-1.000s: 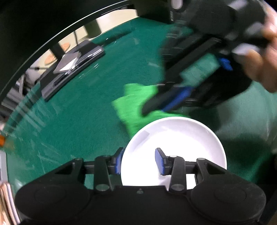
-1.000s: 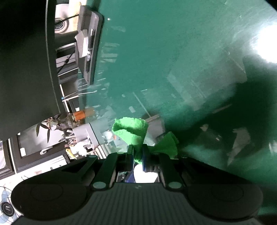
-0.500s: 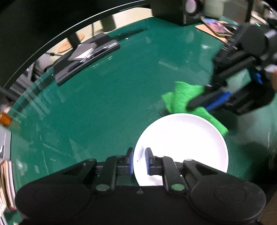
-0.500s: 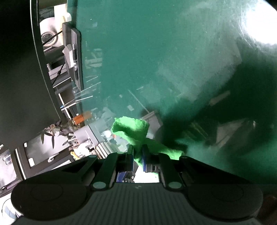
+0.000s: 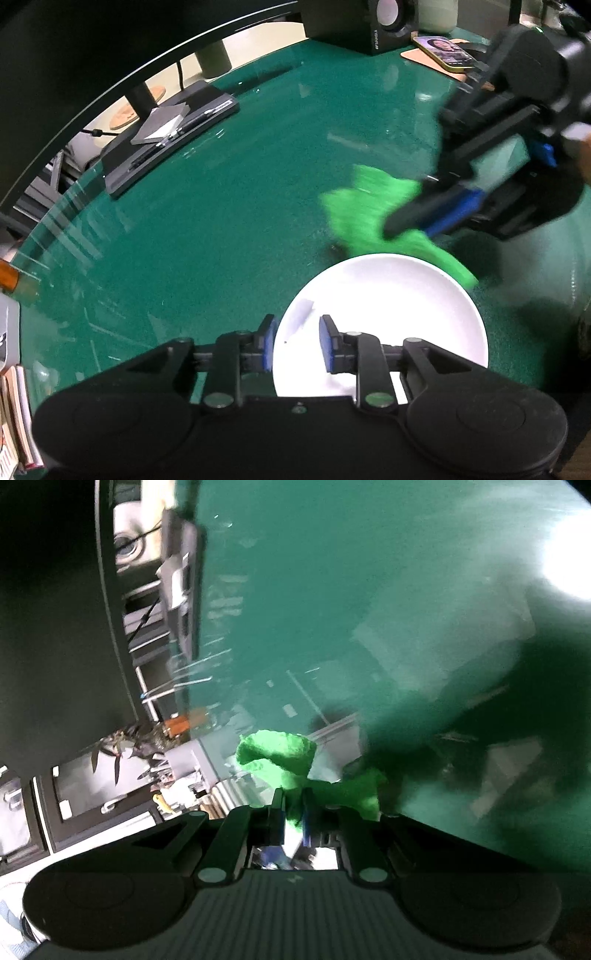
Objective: Clean bowl
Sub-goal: 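Hold the white bowl with the left gripper while the right gripper rubs the green cloth along its rim, then tilt the held bowl with the left gripper while the right gripper presses the cloth against its rim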
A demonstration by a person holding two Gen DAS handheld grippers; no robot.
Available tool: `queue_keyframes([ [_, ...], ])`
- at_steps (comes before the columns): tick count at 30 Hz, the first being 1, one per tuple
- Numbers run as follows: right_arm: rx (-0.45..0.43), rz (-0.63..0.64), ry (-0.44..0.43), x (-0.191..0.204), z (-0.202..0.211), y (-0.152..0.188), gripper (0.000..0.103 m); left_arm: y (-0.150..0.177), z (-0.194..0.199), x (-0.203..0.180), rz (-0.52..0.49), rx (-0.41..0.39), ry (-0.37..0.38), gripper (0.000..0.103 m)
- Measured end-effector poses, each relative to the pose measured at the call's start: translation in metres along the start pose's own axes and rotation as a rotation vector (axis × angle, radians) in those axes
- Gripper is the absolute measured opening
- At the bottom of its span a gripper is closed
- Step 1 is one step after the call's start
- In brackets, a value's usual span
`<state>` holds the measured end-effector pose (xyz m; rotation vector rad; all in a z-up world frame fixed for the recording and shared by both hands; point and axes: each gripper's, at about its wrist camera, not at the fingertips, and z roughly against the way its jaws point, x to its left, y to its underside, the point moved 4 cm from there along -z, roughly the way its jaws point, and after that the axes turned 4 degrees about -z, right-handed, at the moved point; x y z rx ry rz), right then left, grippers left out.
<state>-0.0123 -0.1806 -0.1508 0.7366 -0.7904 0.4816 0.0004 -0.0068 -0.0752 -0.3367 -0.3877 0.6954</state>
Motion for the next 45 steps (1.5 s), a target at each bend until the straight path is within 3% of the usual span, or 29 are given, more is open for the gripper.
queue_keyframes([
  [3, -0.034, -0.020, 0.005, -0.005, -0.001, 0.003, 0.011, 0.001, 0.000, -0.001, -0.014, -0.007, -0.001, 0.025],
  [10, -0.057, 0.053, 0.007, 0.022, -0.048, 0.001, 0.010, 0.003, -0.001, -0.001, -0.017, -0.023, 0.010, 0.025],
  [18, -0.060, -0.016, 0.028, -0.013, 0.000, -0.002, 0.010, 0.003, -0.001, -0.001, -0.023, -0.031, 0.030, 0.029],
  [29, -0.046, 0.050, 0.039, 0.012, -0.038, -0.008, 0.011, 0.002, -0.002, -0.003, -0.007, -0.013, 0.023, 0.033],
  [36, -0.045, -0.012, 0.031, -0.016, 0.001, -0.002, 0.011, 0.002, -0.003, -0.004, -0.013, -0.003, 0.018, 0.035],
  [39, -0.050, -0.009, 0.034, -0.015, -0.003, -0.003, 0.011, 0.003, -0.005, -0.006, -0.014, 0.007, 0.011, 0.037],
  [43, -0.049, 0.016, 0.038, -0.003, -0.024, -0.010, 0.011, 0.005, -0.003, -0.001, 0.067, 0.009, 0.003, 0.034],
  [45, -0.030, -0.001, 0.031, 0.001, -0.035, -0.015, 0.011, 0.006, 0.001, 0.008, 0.163, 0.010, 0.007, 0.033],
])
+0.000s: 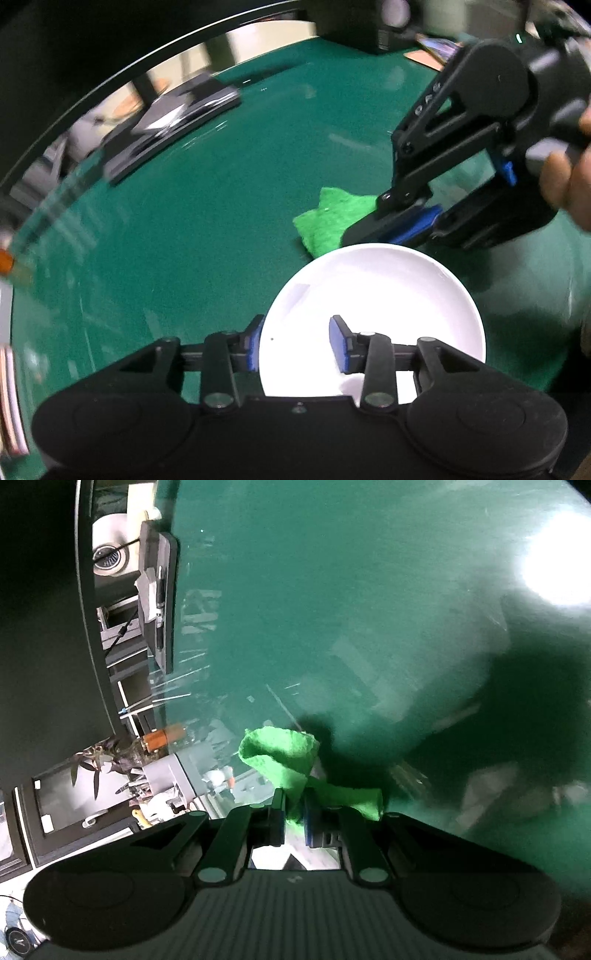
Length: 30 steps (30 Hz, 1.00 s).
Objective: Clean bowl
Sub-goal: 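Tilt the held bowl with the left gripper while the right gripper presses the cloth against its rim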
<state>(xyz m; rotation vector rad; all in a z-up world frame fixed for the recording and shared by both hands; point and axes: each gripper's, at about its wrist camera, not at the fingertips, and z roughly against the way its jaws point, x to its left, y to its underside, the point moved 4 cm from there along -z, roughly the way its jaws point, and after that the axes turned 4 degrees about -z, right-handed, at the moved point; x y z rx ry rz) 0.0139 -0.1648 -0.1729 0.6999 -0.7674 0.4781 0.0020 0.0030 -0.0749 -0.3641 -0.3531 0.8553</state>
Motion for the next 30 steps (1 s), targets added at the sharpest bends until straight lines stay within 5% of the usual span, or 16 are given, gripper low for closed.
queue_keyframes([
  [4, 0.024, 0.037, -0.007, 0.017, -0.006, 0.001, 0.011, 0.009, 0.016, 0.011, 0.155, 0.023, -0.002, 0.051],
  [6, 0.037, 0.049, -0.005, 0.022, -0.010, 0.001, 0.011, 0.012, 0.021, 0.008, 0.137, 0.027, -0.047, 0.076],
  [10, 0.060, 0.059, 0.006, 0.026, -0.018, 0.003, 0.011, 0.010, 0.018, 0.003, 0.094, 0.078, -0.164, 0.097],
  [19, 0.080, 0.067, 0.009, 0.028, -0.020, 0.007, 0.011, 0.020, -0.004, 0.020, 0.246, 0.192, -0.112, 0.103],
  [23, 0.080, 0.068, 0.015, 0.028, -0.020, 0.006, 0.011, 0.030, -0.015, 0.037, 0.452, 0.221, 0.041, 0.103],
  [30, 0.090, 0.078, 0.040, 0.026, -0.025, 0.009, 0.011, 0.035, -0.034, 0.036, 0.432, 0.184, 0.033, 0.103],
])
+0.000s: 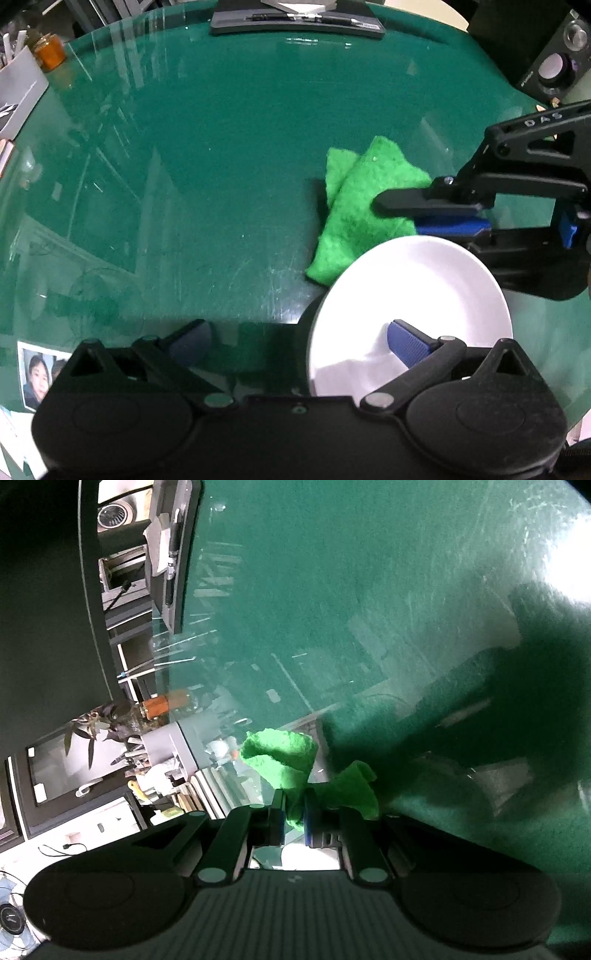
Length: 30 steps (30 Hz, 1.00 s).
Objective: Clean bowl
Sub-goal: 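Tilt the held bowl with the left gripper while the right gripper presses the cloth against its rim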
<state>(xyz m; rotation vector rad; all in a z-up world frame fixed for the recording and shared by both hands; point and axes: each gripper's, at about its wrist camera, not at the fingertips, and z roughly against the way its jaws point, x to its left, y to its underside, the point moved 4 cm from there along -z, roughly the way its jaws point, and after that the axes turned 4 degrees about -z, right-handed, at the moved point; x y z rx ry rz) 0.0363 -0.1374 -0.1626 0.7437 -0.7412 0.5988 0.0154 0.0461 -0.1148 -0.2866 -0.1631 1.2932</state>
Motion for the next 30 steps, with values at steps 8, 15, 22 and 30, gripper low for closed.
queue_keyframes([
  [8, 0.000, 0.009, 0.003, 0.003, 0.000, 0.000, 0.011, 0.008, -0.010, -0.010, -0.093, 0.009, -0.221, 0.103],
  [15, 0.011, 0.023, 0.006, 0.005, -0.002, 0.002, 0.011, 0.017, -0.017, -0.036, -0.267, -0.012, -0.363, 0.091],
  [22, 0.013, 0.036, 0.017, 0.007, 0.002, 0.002, 0.011, 0.020, -0.020, -0.024, -0.194, 0.007, -0.300, 0.090],
  [30, 0.021, 0.042, 0.024, 0.008, -0.003, 0.004, 0.011, 0.028, -0.017, -0.028, -0.225, 0.017, -0.326, 0.103],
])
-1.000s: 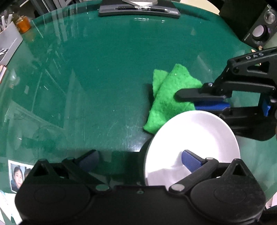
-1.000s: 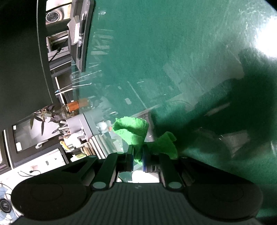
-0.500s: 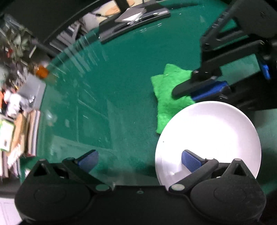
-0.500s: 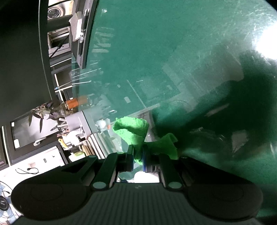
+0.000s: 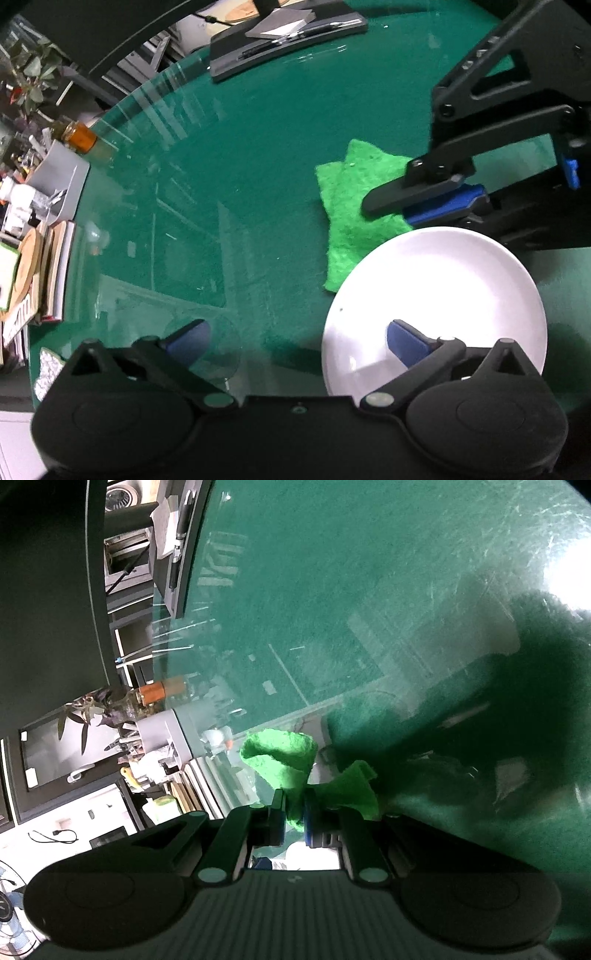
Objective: Clean bowl
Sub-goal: 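Tilt the held bowl with the left gripper while the right gripper presses the cloth against its rim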
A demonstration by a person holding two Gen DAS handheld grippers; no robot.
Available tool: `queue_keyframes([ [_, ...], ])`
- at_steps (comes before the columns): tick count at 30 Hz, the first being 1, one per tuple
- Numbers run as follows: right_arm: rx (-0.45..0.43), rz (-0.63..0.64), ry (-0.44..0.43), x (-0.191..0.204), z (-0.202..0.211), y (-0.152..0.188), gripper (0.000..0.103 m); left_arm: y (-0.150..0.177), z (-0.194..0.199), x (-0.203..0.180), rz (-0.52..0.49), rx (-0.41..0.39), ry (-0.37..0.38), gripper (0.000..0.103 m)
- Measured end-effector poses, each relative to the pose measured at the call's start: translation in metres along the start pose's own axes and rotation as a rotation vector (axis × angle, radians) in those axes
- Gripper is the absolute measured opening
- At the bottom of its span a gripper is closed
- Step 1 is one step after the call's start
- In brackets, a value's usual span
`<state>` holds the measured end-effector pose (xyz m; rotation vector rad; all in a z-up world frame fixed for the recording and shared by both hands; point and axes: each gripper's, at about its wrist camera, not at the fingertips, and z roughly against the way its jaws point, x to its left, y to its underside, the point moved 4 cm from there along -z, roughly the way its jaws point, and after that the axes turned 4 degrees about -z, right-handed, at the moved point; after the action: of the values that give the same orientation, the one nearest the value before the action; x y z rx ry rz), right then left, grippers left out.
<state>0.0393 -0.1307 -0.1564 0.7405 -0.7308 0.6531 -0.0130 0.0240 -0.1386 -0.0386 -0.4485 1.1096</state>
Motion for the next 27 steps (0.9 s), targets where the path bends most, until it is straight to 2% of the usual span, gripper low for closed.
queue_keyframes([
  [9, 0.001, -0.003, 0.001, 0.000, -0.001, 0.000, 0.011, -0.009, 0.034, -0.003, 0.004, 0.001, 0.010, 0.103],
  [27, 0.003, -0.013, 0.000, -0.001, -0.002, 0.001, 0.011, -0.025, 0.031, 0.009, -0.024, -0.014, 0.019, 0.103],
])
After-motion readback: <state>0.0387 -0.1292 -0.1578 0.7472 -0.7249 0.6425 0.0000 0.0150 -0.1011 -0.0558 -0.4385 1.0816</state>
